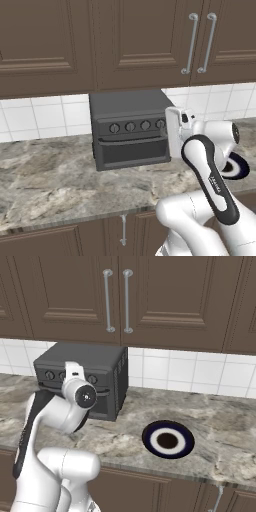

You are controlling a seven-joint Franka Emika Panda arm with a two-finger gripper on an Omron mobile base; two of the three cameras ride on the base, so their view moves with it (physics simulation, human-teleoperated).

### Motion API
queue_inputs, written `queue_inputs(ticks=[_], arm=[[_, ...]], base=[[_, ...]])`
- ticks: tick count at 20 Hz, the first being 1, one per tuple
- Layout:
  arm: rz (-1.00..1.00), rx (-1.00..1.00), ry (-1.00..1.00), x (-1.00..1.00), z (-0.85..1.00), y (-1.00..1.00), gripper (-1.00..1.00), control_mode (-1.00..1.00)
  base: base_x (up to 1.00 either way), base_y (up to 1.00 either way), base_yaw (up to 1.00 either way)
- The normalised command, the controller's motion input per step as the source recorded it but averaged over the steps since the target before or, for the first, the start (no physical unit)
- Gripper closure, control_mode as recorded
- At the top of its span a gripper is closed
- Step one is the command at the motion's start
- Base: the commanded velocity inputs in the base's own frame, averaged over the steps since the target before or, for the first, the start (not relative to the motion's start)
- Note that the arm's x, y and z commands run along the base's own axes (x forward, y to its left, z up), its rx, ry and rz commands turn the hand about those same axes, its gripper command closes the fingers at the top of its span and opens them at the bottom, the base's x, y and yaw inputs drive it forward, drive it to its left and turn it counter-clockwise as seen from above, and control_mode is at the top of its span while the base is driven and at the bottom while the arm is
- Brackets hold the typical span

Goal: Pull the toaster oven rack outwards. Pick up the baguette from the plate and place it on the toaster oven rack. Close the toaster oven door fully and set the temperature to the lowest setting.

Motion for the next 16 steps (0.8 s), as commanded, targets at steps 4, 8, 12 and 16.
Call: queue_inputs(ticks=[4,8,12,16], arm=[[-0.02,0.04,-0.07,0.25,-0.24,0.06,1.0,-1.0],[-0.03,0.06,-0.04,0.33,-0.13,0.0,1.0,-1.0],[-0.03,0.07,-0.02,0.34,-0.05,0.0,1.0,-1.0],[-0.02,0.06,0.0,0.3,0.0,0.0,1.0,-1.0]], base=[[0.0,0.0,0.0],[0.0,0.0,0.0],[0.0,0.0,0.0],[0.0,0.0,0.0]])
